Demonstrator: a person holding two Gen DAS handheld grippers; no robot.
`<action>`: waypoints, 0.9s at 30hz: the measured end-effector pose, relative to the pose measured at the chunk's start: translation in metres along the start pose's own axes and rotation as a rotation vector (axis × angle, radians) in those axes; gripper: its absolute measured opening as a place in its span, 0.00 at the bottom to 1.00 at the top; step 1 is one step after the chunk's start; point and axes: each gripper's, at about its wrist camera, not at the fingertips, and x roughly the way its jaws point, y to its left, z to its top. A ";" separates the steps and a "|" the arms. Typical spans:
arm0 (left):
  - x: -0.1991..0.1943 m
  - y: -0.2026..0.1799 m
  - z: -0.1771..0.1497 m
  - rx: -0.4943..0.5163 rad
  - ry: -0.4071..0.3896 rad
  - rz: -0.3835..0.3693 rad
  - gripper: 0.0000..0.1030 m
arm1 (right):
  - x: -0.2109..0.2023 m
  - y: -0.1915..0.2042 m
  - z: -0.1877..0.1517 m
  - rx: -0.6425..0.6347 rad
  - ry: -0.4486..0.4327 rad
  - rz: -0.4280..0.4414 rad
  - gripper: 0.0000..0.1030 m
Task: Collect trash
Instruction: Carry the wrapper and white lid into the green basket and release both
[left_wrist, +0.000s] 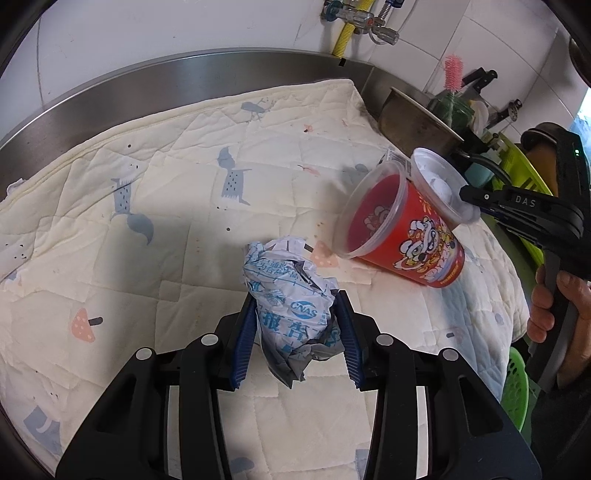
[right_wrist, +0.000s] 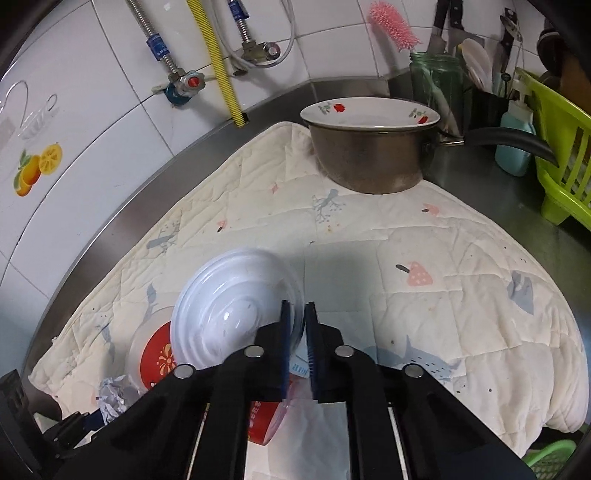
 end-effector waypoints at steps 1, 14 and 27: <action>0.000 0.000 0.000 0.001 0.000 -0.001 0.39 | -0.002 0.000 -0.001 0.000 -0.006 0.001 0.06; -0.029 -0.017 -0.014 0.030 -0.020 -0.015 0.39 | -0.093 -0.010 -0.048 -0.114 -0.111 -0.059 0.05; -0.068 -0.096 -0.051 0.140 -0.024 -0.132 0.39 | -0.204 -0.100 -0.156 -0.099 -0.131 -0.259 0.05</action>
